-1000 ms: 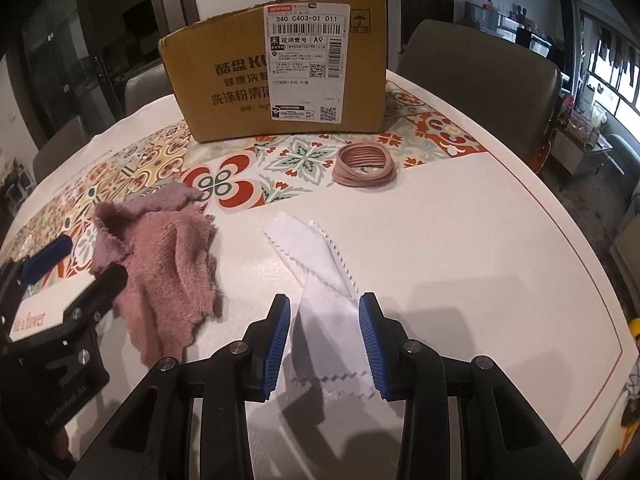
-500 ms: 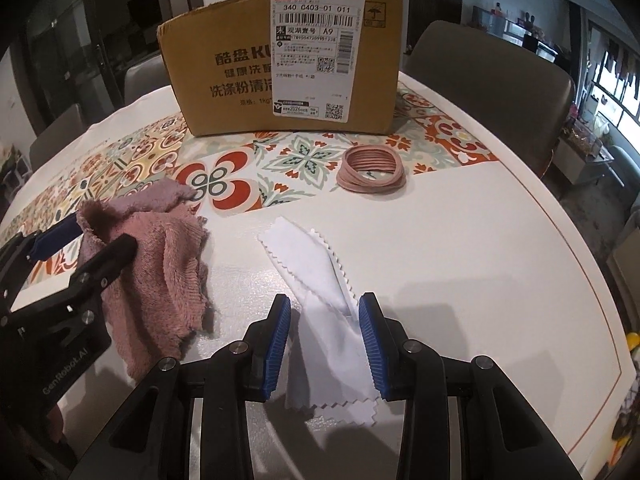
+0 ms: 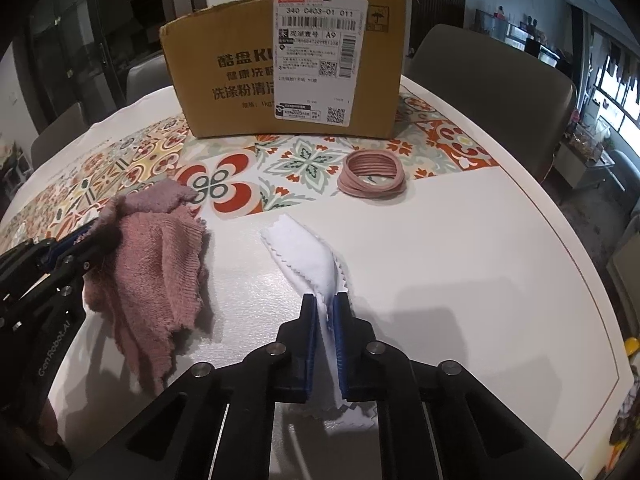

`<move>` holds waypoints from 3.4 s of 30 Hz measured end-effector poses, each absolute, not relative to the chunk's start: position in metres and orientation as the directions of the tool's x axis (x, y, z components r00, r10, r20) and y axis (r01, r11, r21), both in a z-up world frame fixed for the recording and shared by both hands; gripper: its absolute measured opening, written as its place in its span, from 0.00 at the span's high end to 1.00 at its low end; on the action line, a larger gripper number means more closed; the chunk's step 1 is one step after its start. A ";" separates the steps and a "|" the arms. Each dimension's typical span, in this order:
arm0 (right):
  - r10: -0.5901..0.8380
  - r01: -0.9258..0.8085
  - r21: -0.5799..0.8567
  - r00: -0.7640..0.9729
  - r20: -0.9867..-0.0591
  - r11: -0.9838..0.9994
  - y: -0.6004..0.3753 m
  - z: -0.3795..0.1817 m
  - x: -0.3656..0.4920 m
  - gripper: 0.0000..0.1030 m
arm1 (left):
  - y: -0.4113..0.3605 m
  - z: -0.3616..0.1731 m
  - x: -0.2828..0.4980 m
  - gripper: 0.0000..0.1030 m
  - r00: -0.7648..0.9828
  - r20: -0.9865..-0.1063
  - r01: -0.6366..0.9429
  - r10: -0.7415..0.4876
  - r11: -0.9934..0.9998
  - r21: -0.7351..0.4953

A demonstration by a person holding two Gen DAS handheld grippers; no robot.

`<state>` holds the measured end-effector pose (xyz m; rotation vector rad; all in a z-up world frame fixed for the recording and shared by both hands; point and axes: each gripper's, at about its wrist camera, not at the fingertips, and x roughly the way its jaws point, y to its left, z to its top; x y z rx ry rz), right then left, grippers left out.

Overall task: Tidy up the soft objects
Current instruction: 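Lift pink towel with left tool while right tool carries white cloth to box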

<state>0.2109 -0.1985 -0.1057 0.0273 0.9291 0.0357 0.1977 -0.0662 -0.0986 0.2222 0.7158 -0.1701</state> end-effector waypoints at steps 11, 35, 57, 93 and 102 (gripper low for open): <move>0.070 -0.029 0.067 0.642 -0.763 0.997 -0.197 -0.082 0.200 0.90 | -0.064 -0.071 0.183 0.92 0.777 -0.621 0.224 -0.102 0.967 0.121; 0.137 -0.057 0.143 0.752 -0.645 0.988 -0.199 -0.021 0.181 0.91 | -0.068 0.001 0.163 0.93 0.840 -0.505 0.259 -0.197 0.964 0.054; 0.178 -0.102 0.165 0.817 -0.549 0.981 -0.201 0.028 0.189 0.90 | -0.074 0.064 0.171 0.93 0.897 -0.375 0.272 -0.235 0.961 0.047; 0.219 -0.167 0.154 0.871 -0.440 0.974 -0.198 0.097 0.245 0.90 | -0.078 0.135 0.220 0.94 0.941 -0.219 0.282 -0.260 0.957 0.076; 0.220 -0.170 0.153 0.877 -0.427 0.974 -0.205 0.111 0.274 0.90 | -0.093 0.150 0.249 0.94 0.942 -0.207 0.288 -0.264 0.953 0.098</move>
